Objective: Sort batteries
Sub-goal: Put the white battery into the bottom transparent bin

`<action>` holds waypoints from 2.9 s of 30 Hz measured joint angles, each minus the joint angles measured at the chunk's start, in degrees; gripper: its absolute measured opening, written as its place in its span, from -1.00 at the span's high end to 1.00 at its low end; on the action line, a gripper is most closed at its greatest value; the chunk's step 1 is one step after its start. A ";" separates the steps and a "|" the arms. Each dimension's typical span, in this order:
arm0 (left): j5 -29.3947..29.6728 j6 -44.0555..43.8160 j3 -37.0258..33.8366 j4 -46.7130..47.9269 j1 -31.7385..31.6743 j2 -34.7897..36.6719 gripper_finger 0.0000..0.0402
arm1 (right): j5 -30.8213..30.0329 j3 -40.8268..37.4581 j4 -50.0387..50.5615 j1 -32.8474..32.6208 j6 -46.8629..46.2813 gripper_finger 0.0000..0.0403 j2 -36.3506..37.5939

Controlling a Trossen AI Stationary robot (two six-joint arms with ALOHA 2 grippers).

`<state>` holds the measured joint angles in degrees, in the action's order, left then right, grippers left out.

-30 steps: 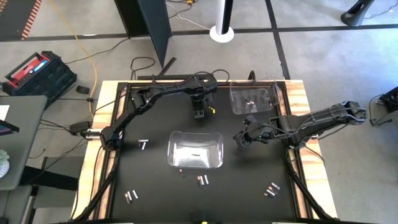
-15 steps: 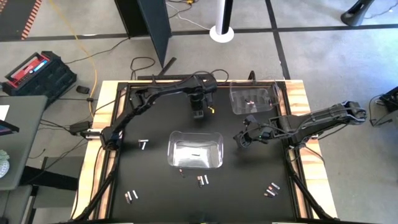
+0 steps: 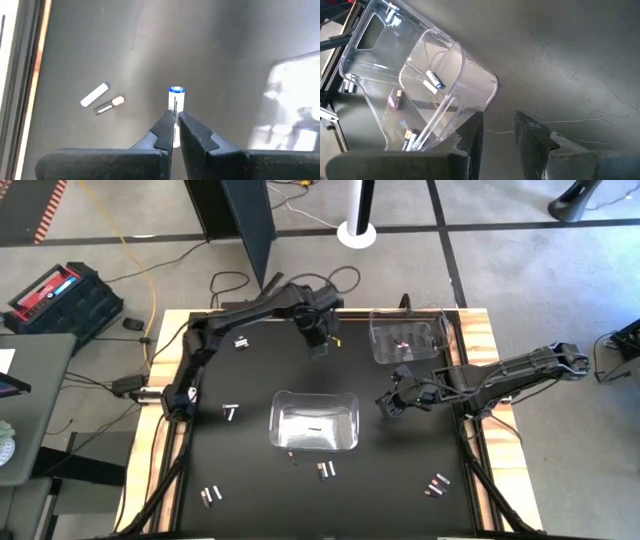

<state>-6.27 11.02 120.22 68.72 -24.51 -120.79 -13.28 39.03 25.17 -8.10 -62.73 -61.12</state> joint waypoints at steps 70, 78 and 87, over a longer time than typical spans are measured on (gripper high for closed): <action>7.53 -21.85 -38.95 -31.44 27.85 11.06 0.90 | -0.02 -0.02 0.11 -8.39 7.91 0.37 0.00; 7.55 -21.76 -38.95 -31.36 27.82 11.06 0.73 | 0.00 -0.02 0.11 -8.39 8.62 0.37 -0.01; 7.55 -21.74 -38.91 -31.31 27.82 11.06 0.59 | 0.00 -0.02 0.11 -8.39 8.82 0.37 0.00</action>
<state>1.28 -10.72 81.32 37.41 3.31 -109.73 -13.28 39.00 25.28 -16.49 -53.91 -61.12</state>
